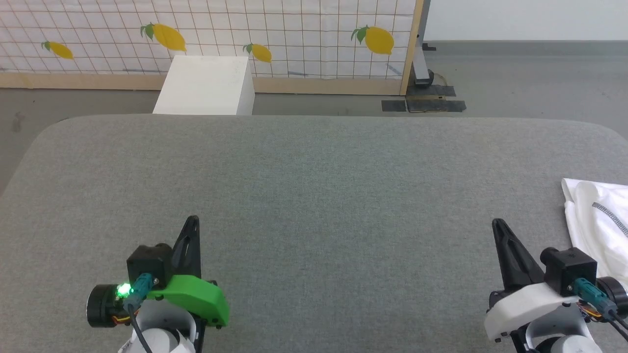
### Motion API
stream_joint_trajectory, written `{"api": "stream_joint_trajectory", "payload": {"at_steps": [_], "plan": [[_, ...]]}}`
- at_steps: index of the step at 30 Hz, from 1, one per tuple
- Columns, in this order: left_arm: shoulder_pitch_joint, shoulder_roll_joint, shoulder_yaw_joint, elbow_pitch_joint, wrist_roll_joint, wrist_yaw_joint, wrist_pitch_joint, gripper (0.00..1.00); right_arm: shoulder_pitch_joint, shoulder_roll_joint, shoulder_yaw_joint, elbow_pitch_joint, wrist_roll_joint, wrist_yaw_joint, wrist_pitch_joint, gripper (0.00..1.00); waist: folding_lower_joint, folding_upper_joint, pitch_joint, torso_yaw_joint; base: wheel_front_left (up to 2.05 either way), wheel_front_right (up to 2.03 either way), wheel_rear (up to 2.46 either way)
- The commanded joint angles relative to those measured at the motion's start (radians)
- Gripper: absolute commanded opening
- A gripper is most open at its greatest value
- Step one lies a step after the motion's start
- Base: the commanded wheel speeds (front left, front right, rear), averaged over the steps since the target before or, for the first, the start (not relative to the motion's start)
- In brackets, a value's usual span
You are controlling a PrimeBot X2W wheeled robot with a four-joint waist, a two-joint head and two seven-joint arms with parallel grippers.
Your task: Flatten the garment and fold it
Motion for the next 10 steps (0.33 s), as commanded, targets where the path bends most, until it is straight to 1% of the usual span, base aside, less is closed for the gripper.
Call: {"api": "stream_joint_trajectory", "payload": {"at_steps": [1,10], "plan": [[0.022,-0.005,0.005,-0.01,0.013,0.006,0.005,0.0,-0.013,0.002,0.004,-0.006,-0.01,-0.001,0.004,0.0,0.0,0.0,0.0,-0.001,0.0,0.0,0.0],[0.03,-0.005,0.011,-0.029,0.031,0.011,0.023,0.0,-0.016,0.002,0.013,-0.009,-0.017,-0.001,0.013,0.0,0.0,0.0,-0.001,-0.005,0.0,0.0,0.0]]}}
